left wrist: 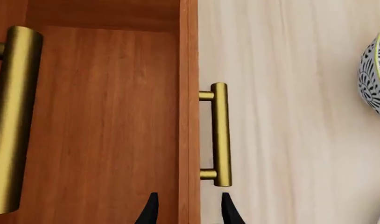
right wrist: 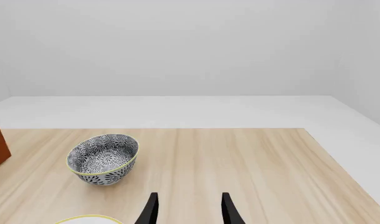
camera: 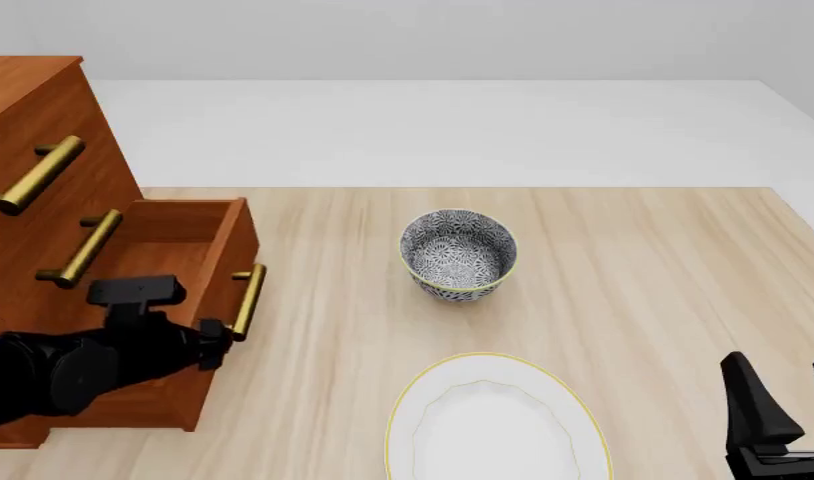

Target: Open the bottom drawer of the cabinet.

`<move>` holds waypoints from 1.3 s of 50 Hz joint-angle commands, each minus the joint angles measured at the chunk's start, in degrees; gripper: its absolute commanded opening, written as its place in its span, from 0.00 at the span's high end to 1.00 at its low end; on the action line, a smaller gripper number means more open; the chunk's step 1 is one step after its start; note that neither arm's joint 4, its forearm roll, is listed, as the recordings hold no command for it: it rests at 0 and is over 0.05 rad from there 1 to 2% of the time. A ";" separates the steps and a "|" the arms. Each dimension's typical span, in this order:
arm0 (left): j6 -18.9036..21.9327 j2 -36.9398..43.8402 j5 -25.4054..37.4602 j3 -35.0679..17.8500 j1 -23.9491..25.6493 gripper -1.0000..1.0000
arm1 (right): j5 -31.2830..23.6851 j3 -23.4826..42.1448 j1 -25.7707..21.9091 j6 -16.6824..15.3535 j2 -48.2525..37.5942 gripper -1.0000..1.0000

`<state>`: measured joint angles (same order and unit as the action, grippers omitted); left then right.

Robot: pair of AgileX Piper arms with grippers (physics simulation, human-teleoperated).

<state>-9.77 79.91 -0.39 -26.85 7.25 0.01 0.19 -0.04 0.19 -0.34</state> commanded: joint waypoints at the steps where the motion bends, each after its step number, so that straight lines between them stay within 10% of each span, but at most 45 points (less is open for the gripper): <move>1: -1.26 -0.15 0.99 0.40 2.83 0.00 | 0.00 0.00 -0.01 0.00 0.00 0.00; 65: -5.42 4.40 1.22 -6.54 15.56 0.00 | 0.00 0.00 0.00 0.00 0.00 0.00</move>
<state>-14.68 82.81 1.88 -32.20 19.91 0.01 0.19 -0.04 0.19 -0.35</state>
